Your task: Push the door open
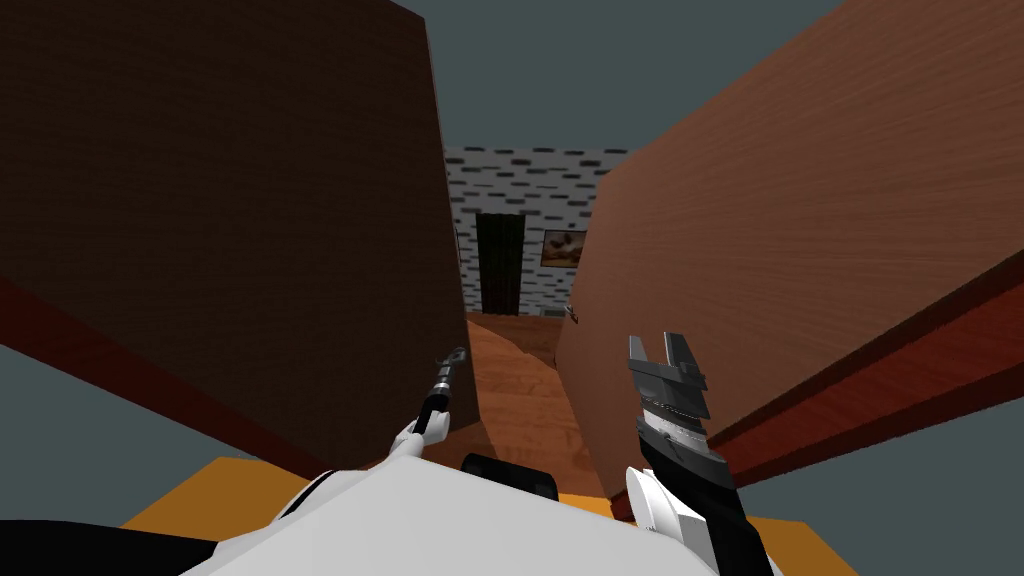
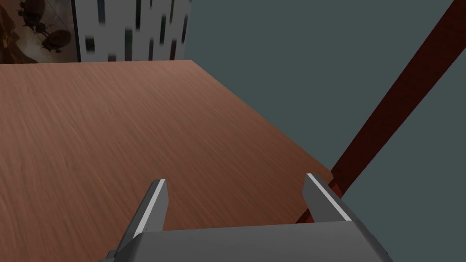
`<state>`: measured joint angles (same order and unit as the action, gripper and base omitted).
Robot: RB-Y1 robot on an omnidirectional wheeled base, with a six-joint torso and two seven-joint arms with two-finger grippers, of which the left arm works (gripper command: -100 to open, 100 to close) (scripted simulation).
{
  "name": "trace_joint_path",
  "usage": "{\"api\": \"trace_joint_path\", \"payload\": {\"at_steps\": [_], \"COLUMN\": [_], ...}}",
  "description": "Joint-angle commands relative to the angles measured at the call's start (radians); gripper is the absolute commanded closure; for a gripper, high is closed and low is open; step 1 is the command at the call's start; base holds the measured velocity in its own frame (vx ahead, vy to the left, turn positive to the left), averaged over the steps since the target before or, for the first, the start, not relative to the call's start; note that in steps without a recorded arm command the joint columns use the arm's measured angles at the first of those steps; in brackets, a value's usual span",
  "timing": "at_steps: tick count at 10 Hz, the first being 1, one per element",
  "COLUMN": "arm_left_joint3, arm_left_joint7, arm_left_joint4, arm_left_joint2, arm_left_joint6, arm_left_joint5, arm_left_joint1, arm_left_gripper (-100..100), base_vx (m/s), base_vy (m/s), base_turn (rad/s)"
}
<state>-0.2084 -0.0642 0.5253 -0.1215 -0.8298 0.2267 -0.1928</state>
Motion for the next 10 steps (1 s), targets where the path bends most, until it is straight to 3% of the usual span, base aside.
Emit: {"api": "trace_joint_path", "payload": {"at_steps": [1,4,6,10], "arm_left_joint3": [-0.018,-0.035,-0.035,-0.059], "arm_left_joint7": [-0.005,-0.007,-0.007,-0.009], "arm_left_joint4": [0.017,0.030,0.030,0.046], "arm_left_joint2": [-0.012,-0.023,-0.023,-0.039], "arm_left_joint6": [0.004,0.007,0.007,0.012], "arm_left_joint5": [0.014,0.032,0.032,0.057], "arm_left_joint1": [0.016,0.031,0.031,0.051], "arm_left_gripper": [100,100,100,100], "base_vx": [0.206,0.219,0.082,0.145], "base_vy": [-0.037,-0.063,-0.014,-0.054], "base_turn": [0.139,0.138,0.017,0.106]}}
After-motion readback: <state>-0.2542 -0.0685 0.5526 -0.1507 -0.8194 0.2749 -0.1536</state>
